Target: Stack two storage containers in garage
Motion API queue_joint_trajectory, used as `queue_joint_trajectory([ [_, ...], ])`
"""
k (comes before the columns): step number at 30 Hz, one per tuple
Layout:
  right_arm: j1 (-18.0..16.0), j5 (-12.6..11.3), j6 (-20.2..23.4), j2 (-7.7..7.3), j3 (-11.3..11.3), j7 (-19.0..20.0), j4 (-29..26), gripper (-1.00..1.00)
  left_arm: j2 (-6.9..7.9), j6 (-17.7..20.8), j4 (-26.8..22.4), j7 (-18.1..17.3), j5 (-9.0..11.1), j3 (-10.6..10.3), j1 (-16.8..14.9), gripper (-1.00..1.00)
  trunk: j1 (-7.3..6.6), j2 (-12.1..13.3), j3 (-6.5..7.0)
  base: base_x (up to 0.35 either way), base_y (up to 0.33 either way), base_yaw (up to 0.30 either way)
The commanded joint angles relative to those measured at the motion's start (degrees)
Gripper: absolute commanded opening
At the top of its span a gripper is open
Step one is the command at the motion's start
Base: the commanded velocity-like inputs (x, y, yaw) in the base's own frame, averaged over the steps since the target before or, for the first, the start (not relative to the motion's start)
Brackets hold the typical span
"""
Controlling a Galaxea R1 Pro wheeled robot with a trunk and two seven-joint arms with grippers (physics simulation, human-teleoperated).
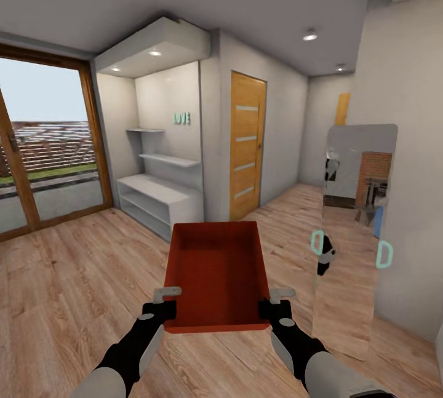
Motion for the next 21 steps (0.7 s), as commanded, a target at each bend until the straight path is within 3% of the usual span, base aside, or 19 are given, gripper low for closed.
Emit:
queue_joint_trajectory([
  [1,-0.1,-1.5,-0.2,-0.02,-2.2,-5.0,0.1,-1.00,0.07,-1.5,-0.3,0.9,-0.9,0.2,0.0,-1.00,0.04,-0.1,-0.08,0.324,0.000,0.000],
  [10,-0.1,-1.5,0.0,0.01,-2.2,-5.0,0.1,-1.00,0.07,-1.5,-0.3,0.9,-0.9,0.2,0.0,-1.00,0.04,-0.1,-0.08,0.325,0.000,-0.027],
  [21,-0.1,-1.5,0.0,0.07,-2.2,-5.3,0.1,-1.00,0.05,-1.2,-0.3,0.9,-0.8,0.2,0.0,-1.00,0.04,-0.1,-0.08,0.322,0.094,-0.263],
])
